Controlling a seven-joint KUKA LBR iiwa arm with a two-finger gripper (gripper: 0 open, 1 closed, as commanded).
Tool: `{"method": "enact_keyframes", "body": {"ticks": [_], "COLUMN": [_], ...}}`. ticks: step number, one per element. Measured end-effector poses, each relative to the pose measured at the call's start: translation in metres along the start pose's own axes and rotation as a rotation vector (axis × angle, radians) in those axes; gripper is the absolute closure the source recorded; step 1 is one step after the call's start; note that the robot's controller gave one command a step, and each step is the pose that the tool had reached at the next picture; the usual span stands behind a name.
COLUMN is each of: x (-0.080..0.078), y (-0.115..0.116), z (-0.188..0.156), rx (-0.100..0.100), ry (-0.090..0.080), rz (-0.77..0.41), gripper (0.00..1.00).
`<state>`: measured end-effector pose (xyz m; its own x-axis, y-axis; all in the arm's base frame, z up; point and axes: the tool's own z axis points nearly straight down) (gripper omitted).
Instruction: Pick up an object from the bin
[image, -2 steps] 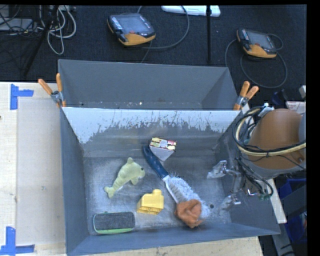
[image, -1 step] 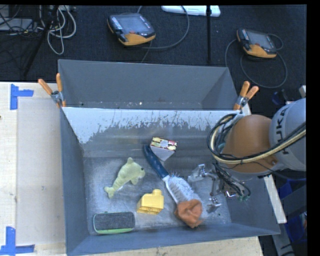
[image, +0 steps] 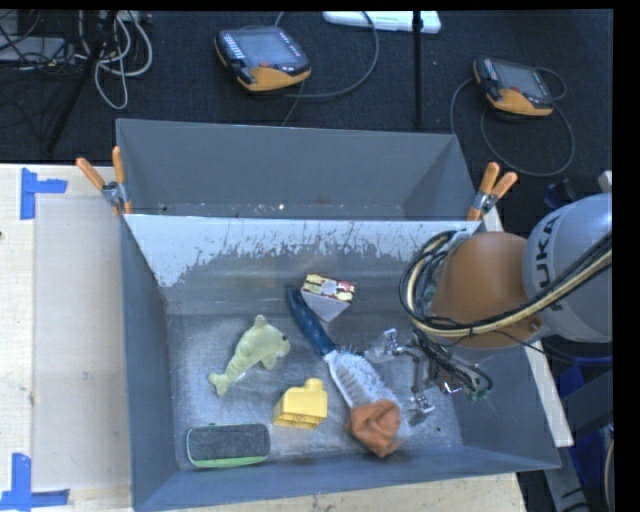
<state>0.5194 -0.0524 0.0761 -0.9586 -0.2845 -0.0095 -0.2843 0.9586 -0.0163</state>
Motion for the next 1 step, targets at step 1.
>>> {"method": "enact_keyframes", "body": {"ticks": [1], "x": [-0.013], "y": [0.0574], "z": [-0.003], "rx": [-0.01], "ry": [-0.002], "rz": [-0.323], "gripper": [1.0]}}
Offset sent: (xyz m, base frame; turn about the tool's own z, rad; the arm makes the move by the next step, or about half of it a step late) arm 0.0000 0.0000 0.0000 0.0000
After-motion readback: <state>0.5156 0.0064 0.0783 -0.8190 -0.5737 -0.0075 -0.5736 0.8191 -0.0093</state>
